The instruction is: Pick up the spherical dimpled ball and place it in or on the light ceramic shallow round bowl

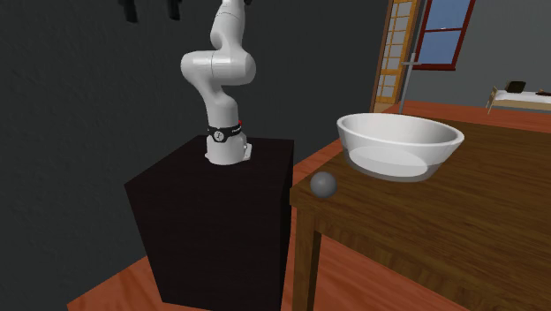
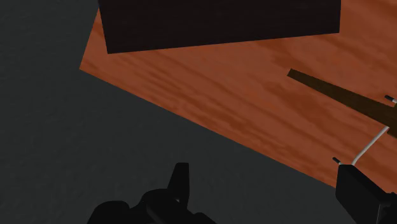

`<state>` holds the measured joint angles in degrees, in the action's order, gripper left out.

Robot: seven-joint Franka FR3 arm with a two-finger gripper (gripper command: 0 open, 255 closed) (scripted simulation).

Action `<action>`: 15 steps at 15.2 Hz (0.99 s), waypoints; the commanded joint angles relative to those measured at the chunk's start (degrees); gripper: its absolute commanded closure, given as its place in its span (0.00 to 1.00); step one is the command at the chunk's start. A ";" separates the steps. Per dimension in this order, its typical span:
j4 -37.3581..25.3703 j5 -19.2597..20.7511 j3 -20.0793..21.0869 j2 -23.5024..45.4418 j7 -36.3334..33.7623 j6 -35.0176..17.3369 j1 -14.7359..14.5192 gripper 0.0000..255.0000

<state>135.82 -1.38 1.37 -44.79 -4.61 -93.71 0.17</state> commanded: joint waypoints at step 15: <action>7.95 -9.33 17.23 9.15 -20.52 -22.07 -3.53 0.00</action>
<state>143.98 -10.26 17.09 -37.43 -23.38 -113.67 -3.28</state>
